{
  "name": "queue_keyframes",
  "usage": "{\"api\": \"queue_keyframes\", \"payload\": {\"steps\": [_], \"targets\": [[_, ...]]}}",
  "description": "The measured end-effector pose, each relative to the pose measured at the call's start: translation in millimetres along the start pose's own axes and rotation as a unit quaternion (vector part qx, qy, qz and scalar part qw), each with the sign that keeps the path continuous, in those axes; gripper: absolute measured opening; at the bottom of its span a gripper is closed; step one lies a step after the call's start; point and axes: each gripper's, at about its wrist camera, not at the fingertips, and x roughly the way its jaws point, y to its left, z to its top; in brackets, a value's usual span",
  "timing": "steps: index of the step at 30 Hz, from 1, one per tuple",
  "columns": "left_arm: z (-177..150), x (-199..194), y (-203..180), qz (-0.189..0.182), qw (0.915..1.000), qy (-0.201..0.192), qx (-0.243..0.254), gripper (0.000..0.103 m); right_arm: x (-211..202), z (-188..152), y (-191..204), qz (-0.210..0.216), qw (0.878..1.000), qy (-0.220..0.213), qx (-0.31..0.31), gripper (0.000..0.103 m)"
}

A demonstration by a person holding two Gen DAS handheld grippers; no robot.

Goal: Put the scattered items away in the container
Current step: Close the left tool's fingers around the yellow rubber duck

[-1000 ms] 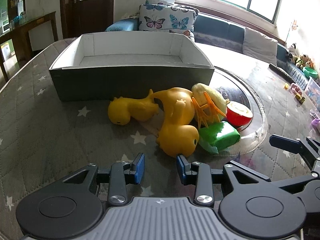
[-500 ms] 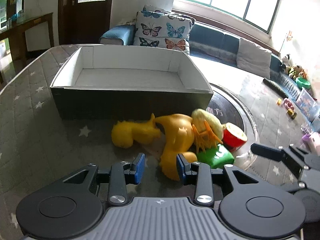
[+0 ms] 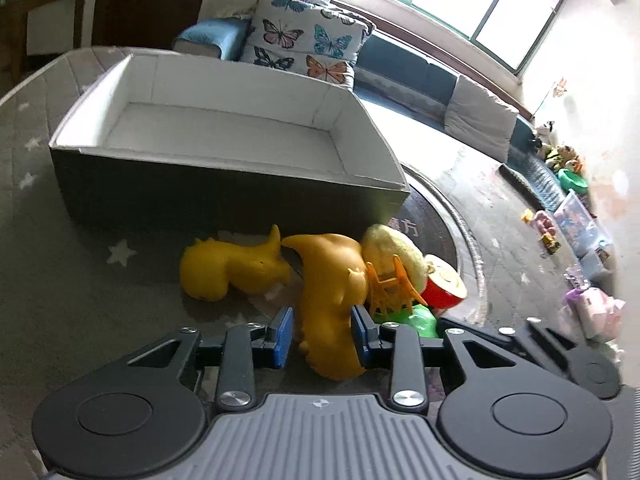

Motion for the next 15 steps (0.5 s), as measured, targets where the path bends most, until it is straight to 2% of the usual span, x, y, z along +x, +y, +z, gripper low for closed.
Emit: {"api": "queue_keyframes", "payload": {"steps": [3,4,7,12,14,15], "targets": [[-0.5,-0.4,0.7,-0.015,0.9998,0.01,-0.006,0.032,9.6,0.4,7.7,-0.002,1.0,0.006,-0.017,0.073],[-0.8,-0.8,0.3,-0.015,0.9998,0.01,-0.004,0.032,12.1,0.2,9.9,-0.002,1.0,0.007,-0.022,0.068],[-1.8,-1.9,0.6,-0.018,0.9998,0.011,-0.001,0.032,19.1,0.6,16.4,0.001,0.999,0.011,-0.032,0.06],[-1.1,-4.5,2.2,-0.019,0.9998,0.01,0.001,0.031,28.8,0.4,22.2,-0.005,0.999,0.015,-0.038,0.057],[0.2,-7.3,3.7,-0.013,0.9999,0.005,0.001,0.03,30.6,0.6,23.4,-0.007,0.999,0.015,-0.038,0.05],[1.6,-8.2,5.0,-0.009,1.0,0.002,0.0,0.03,31.1,1.4,22.9,-0.005,0.999,0.016,-0.034,0.05]]}}
